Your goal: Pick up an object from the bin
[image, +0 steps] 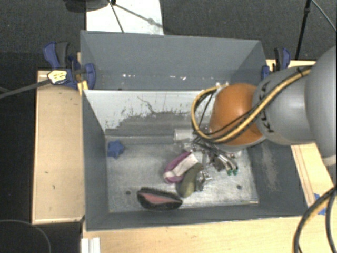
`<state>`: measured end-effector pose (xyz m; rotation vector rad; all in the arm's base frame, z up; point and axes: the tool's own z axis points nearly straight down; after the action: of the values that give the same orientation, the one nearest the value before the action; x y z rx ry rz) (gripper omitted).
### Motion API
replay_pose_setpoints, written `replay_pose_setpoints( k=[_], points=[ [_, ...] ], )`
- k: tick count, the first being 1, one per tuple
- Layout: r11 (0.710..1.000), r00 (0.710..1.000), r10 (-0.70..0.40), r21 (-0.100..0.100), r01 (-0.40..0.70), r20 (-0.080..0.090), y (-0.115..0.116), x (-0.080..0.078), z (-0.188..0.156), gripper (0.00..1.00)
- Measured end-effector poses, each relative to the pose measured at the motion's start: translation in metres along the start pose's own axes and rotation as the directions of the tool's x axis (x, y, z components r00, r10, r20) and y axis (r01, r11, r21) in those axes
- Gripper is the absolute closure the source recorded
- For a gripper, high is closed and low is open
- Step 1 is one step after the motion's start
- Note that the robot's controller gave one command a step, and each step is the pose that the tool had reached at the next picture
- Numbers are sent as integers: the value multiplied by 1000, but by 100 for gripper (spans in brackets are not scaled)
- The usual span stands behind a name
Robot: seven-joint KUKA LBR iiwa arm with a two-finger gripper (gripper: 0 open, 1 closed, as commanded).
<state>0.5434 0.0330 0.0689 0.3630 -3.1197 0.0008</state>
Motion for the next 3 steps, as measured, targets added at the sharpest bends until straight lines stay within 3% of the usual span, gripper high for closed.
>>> replay_pose_setpoints(
  k=[1,2,3],
  points=[
    [995,995,103,-1,-103,3,29,-28,-3,0],
    [995,995,102,-1,-102,1,29,-28,-3,100],
    [992,992,123,-1,-123,10,34,-19,-154,100]
  ],
)
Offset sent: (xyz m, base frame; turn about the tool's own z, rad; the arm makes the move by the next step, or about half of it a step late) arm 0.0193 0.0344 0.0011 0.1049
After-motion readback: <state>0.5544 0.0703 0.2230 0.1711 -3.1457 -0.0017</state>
